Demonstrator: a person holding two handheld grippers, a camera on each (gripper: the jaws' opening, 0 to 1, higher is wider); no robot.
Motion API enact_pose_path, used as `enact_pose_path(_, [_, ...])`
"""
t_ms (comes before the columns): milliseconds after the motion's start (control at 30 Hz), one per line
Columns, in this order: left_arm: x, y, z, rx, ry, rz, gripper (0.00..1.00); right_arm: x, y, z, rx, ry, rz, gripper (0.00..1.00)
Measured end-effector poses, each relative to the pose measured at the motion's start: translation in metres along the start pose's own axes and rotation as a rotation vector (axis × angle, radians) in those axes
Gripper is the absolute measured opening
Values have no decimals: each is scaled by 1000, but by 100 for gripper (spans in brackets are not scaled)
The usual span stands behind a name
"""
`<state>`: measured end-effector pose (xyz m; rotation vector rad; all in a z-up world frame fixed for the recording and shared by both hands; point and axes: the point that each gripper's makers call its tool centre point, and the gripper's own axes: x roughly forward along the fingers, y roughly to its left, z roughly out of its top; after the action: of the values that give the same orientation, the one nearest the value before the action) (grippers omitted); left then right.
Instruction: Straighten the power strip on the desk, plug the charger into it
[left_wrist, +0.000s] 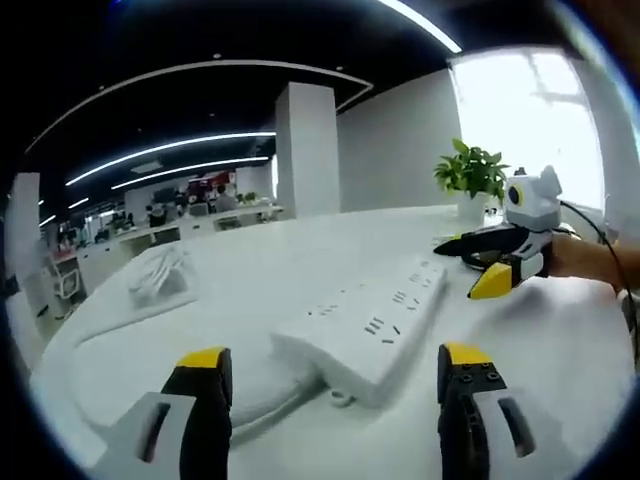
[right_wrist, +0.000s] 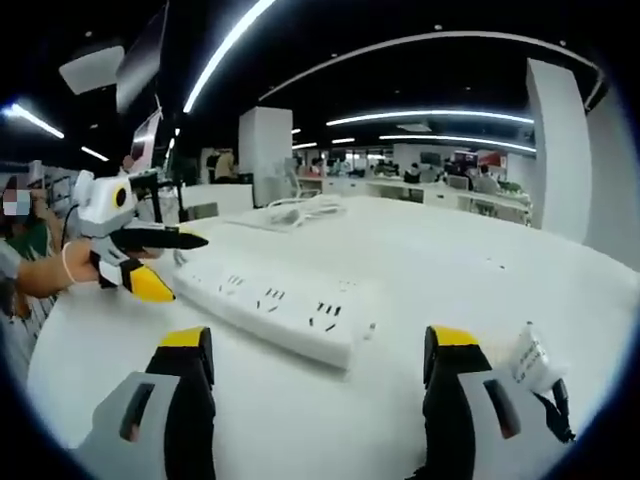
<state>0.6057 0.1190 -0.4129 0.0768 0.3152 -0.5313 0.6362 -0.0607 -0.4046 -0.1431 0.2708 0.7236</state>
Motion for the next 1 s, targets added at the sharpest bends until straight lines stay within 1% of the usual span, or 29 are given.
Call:
enact_pose_path(133, [1,-1,-1,5,11,-4,84,5,4,-1,-11,19,17,86])
enact_pose_path(233, [2,-3,-3,15,26,-9,83,6,6,-1,-13,21,20,84])
enact_pose_path(433, [3,-8,-3,24,30,-31,77,8,7,-3,6,24,29,81])
enact_pose_path(567, [3,-11,-2,32,27,-42,73,8,7,-4,12,22,31,75])
enact_pose_path(667, [3,-12,-1,35,23,-50,68,8,8,-4,23,17,38,75])
enact_pose_path(767, [3,-12,0,34,23,-53,67,10,9,-5,27,21,43,74])
enact_pose_path(1000, [3,-13,-2,43,38,-62,62,12,13,-3,25,21,56,71])
